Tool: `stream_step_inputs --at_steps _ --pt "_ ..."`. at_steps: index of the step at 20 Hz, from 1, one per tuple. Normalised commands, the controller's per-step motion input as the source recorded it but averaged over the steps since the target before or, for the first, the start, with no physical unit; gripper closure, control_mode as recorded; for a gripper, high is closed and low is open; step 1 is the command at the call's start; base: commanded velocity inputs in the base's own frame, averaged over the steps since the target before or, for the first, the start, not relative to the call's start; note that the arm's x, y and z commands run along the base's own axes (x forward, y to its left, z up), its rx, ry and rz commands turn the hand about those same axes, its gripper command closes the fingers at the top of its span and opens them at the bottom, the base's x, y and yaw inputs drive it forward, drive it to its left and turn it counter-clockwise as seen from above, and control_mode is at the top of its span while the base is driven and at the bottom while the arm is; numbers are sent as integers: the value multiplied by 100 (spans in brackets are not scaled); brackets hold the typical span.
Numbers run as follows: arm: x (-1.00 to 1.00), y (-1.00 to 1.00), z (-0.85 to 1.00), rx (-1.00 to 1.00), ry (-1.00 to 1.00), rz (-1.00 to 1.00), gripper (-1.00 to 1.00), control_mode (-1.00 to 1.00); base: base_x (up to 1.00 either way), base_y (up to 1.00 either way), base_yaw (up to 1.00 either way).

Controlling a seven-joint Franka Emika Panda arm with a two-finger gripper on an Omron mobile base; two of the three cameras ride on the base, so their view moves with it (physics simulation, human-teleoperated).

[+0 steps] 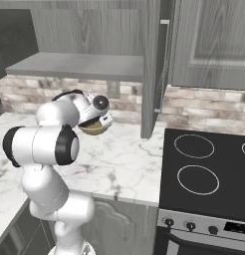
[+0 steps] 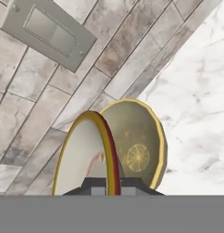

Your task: Pick up the bowls on the counter and stack them on top of one another in the open cabinet. Place the smaller bowl on top of the larger bowl.

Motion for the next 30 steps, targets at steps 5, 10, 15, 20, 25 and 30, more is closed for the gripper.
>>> stream_step_inputs --at_steps 5,10,15,20,25,30 --pt "32 13 -27 0 0 -1 100 -100 0 0 0" --pt "31 12 -29 0 0 -1 100 -100 0 0 0" --pt "25 6 -24 0 -1 0 100 -100 0 0 0" --pt "11 0 -14 0 -4 0 100 -100 0 0 0" --pt "5 0 -11 0 -5 0 100 -100 0 0 0" --pt "4 0 -12 0 -5 0 100 -100 0 0 0"
